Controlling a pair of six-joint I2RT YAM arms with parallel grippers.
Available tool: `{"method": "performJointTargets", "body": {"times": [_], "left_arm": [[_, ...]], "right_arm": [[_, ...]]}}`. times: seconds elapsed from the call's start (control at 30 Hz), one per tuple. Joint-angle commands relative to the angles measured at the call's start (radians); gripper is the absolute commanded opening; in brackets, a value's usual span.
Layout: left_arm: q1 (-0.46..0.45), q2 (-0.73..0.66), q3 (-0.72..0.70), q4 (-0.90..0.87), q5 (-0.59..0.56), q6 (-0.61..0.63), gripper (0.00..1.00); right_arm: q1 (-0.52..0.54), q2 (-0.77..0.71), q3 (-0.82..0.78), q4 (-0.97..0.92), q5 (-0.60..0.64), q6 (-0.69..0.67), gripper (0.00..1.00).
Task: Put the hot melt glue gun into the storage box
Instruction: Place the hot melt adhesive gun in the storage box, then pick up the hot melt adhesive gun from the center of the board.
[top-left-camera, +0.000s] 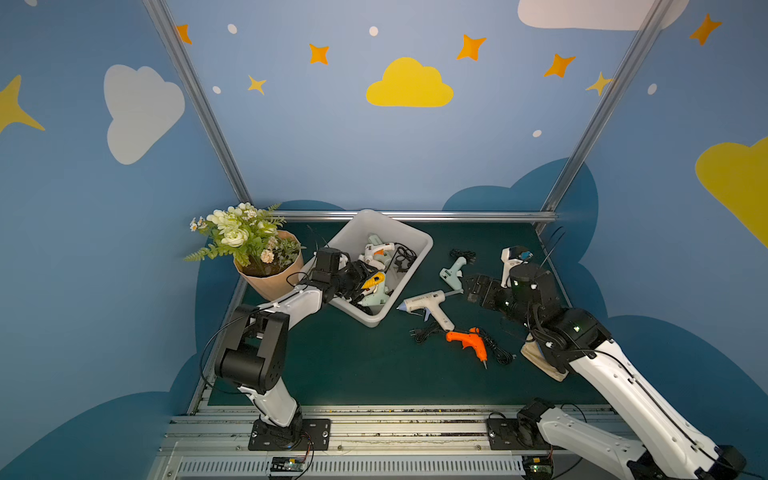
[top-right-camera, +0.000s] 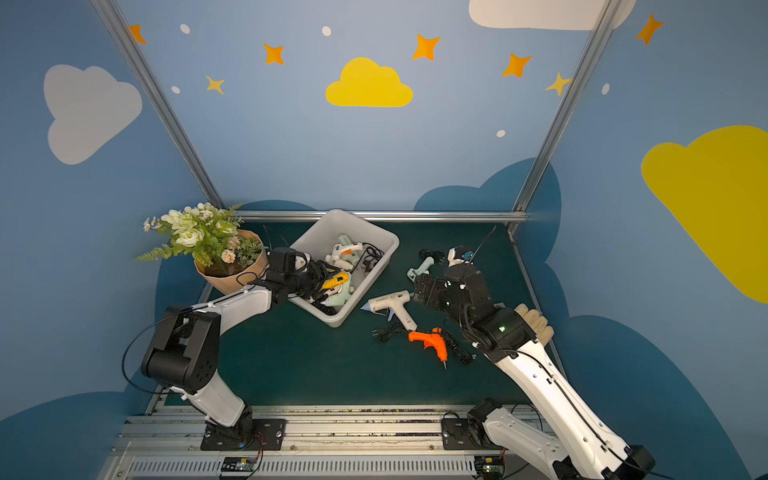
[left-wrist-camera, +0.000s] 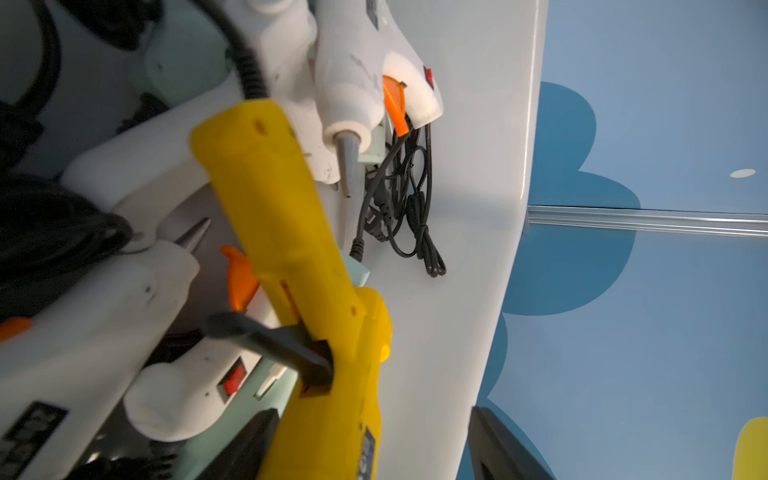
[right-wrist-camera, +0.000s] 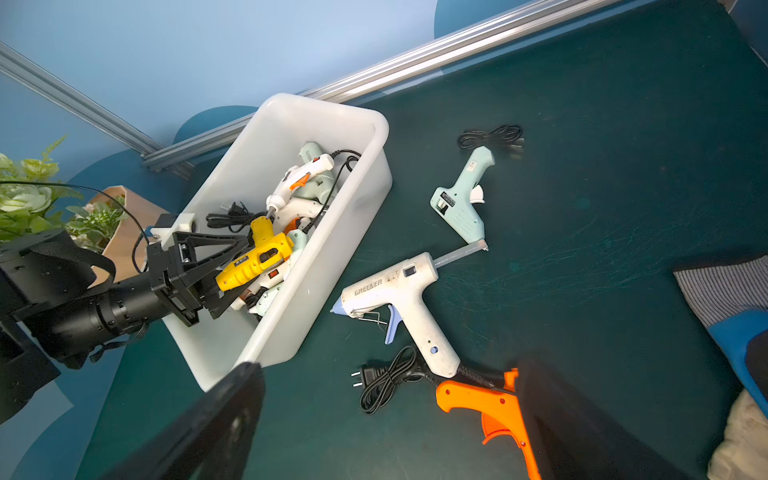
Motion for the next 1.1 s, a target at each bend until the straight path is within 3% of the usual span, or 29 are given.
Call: {"method": "performJointTargets", "body": {"times": [0.0, 0.1, 0.33, 0.57, 0.83, 0.97, 1.07], "left_arm": [[-0.003, -0.078, 0.027, -0.033, -0.034, 0.041, 0.82], [-0.003, -0.151, 0.029, -0.114, -0.104, 0.087, 0.99], [0.001, -0.348, 0.023, -0.312, -0.349, 0.205, 1.0], [0.001, -0.512, 0.01, -0.41, -0.466, 0.283, 1.0], [0.001, -0.623, -0.041, -0.411, -0.451, 0.329, 1.0], [0.002, -0.654, -0.073, -0.394, -0.443, 0.331, 1.0], [0.001, -0.668, -0.085, -0.383, -0.439, 0.334, 1.0]], "right_arm": [[0.007, -0.012, -0.006, -0.014, 0.027, 0.006, 0.98], [0.007, -0.013, -0.003, -0.054, 0.074, 0.036, 0.98], [0.004, -0.012, -0.003, -0.102, 0.125, 0.076, 0.98], [-0.003, -0.012, -0.02, -0.09, 0.135, 0.103, 0.98], [-0.075, 0.076, 0.01, -0.068, -0.021, 0.056, 0.97], [-0.168, 0.2, 0.068, -0.068, -0.213, 0.013, 0.93], [-0.209, 0.297, 0.115, -0.075, -0.24, -0.003, 0.9]]}}
